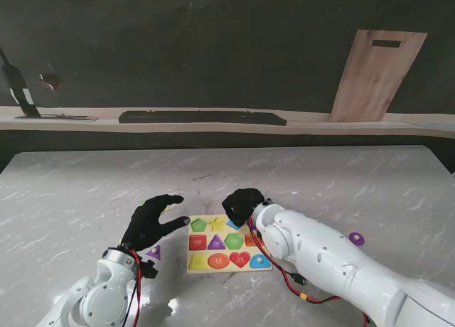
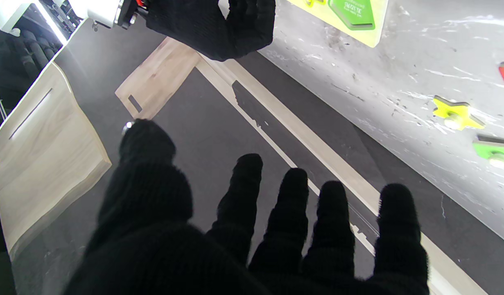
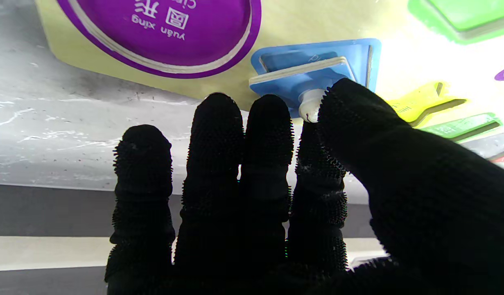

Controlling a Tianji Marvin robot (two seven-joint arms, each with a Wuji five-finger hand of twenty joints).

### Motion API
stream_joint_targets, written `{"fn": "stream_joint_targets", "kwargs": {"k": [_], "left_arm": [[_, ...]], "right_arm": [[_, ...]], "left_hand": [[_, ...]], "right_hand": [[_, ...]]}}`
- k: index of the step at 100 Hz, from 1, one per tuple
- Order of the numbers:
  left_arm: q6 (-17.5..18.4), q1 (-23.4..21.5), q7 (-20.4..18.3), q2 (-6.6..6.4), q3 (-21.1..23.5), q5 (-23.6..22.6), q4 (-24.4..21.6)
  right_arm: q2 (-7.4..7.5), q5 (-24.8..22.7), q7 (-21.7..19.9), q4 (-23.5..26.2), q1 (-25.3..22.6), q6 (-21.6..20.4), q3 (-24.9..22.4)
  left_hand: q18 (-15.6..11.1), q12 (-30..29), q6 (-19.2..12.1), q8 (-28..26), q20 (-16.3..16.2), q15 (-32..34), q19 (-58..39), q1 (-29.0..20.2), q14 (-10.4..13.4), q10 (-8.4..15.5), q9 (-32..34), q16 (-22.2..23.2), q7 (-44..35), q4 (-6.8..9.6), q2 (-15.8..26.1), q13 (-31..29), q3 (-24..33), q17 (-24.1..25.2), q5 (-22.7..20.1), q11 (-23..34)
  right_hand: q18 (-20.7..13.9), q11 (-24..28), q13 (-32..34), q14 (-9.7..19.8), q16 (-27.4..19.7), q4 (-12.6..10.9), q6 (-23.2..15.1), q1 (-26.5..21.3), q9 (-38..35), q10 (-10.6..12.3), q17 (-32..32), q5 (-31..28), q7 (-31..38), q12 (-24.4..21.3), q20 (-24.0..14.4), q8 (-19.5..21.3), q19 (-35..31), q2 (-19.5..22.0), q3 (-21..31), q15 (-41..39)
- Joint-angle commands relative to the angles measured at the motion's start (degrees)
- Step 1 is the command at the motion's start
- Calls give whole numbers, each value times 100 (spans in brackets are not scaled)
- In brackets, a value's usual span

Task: Fit puzzle pieces into a puzzle board

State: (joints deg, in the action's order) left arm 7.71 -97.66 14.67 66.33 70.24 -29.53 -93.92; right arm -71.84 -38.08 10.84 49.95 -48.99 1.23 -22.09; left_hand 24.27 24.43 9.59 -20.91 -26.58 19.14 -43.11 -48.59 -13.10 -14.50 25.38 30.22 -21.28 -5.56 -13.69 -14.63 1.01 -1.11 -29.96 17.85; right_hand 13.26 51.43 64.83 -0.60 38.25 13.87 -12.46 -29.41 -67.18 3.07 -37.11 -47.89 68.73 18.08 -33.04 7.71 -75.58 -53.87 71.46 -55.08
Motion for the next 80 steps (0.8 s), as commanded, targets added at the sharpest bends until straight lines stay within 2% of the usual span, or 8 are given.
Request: {"fn": "stream_joint_targets", "kwargs": {"k": [1, 80], "left_arm": [[10, -16, 20, 21, -6, 25, -20], [3, 1, 19, 25, -21, 53, 3]], "right_arm": [[-40, 5, -53, 47, -39, 42, 19], [31, -10, -195, 350, -234, 447, -97]], "left_hand": [[-504, -43, -147, 28, -80, -168, 61, -61, 186, 53, 67, -25, 124, 226, 105, -24, -201, 77, -111, -114], [-498, -45, -157, 23, -86, -164, 56, -48, 185, 58, 77, -22, 120, 226, 120, -31, -204, 77, -159, -119]], "right_hand": [[187, 60, 208, -41, -35, -223, 85, -184, -302, -337, -72, -223, 137, -69, 12, 41, -267, -141, 256, -186], [286, 77, 241, -172, -67, -229, 312, -237, -341, -492, -32, -282, 141, -116, 29, -40, -363, -182, 325, -265]]}}
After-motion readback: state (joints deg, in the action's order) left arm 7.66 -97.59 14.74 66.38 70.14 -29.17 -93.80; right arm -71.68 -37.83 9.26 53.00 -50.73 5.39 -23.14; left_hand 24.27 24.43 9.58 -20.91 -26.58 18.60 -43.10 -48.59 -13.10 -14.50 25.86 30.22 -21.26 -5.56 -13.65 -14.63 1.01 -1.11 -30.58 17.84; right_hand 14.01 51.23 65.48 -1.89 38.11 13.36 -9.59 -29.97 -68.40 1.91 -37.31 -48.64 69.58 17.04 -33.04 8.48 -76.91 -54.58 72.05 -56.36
